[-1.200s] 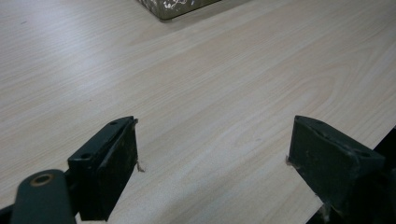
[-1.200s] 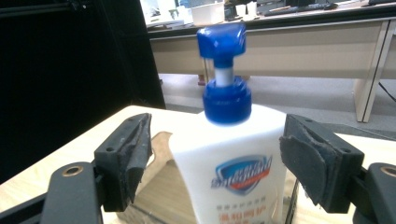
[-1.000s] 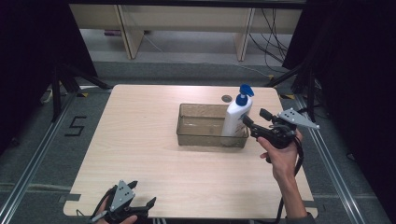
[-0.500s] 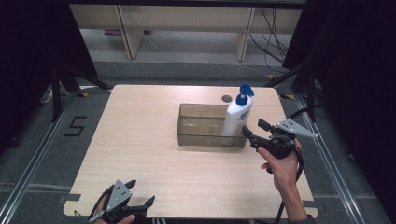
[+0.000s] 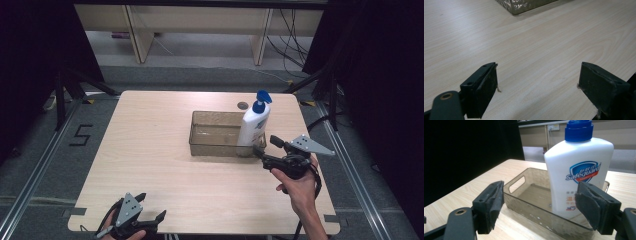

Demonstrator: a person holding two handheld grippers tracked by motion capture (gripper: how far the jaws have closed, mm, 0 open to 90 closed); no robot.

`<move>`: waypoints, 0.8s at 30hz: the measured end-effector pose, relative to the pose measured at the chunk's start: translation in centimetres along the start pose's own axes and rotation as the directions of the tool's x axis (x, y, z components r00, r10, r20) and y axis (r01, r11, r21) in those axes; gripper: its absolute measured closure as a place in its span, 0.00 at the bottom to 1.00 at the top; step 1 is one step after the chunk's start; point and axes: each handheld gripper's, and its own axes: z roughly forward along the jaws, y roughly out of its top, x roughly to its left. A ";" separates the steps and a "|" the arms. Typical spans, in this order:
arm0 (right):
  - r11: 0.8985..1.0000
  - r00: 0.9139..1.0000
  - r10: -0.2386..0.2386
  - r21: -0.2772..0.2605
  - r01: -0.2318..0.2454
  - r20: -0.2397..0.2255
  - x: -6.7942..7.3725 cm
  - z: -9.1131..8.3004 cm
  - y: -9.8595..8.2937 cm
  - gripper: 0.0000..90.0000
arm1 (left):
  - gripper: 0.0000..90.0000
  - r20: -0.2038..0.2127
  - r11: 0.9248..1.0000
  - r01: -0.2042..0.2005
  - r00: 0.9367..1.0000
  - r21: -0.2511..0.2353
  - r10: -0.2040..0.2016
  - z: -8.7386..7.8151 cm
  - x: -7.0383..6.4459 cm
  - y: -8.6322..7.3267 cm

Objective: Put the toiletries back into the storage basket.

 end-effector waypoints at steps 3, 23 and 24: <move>1.000 1.000 0.002 0.003 -0.002 -0.010 0.3 -0.2 -0.1 0.26 | 0.17 0.004 1.000 -0.001 1.000 0.000 0.001 -0.1 0.1 0.0; 0.999 0.999 -0.008 0.050 0.010 -0.041 2.0 0.3 -2.1 0.24 | 0.17 -0.002 1.000 0.021 1.000 -0.009 -0.021 -0.2 0.4 -0.2; 0.999 0.999 -0.013 0.048 0.016 -0.051 2.0 0.3 -2.1 0.24 | 0.17 -0.005 1.000 0.021 1.000 -0.007 -0.021 -0.3 0.5 -0.2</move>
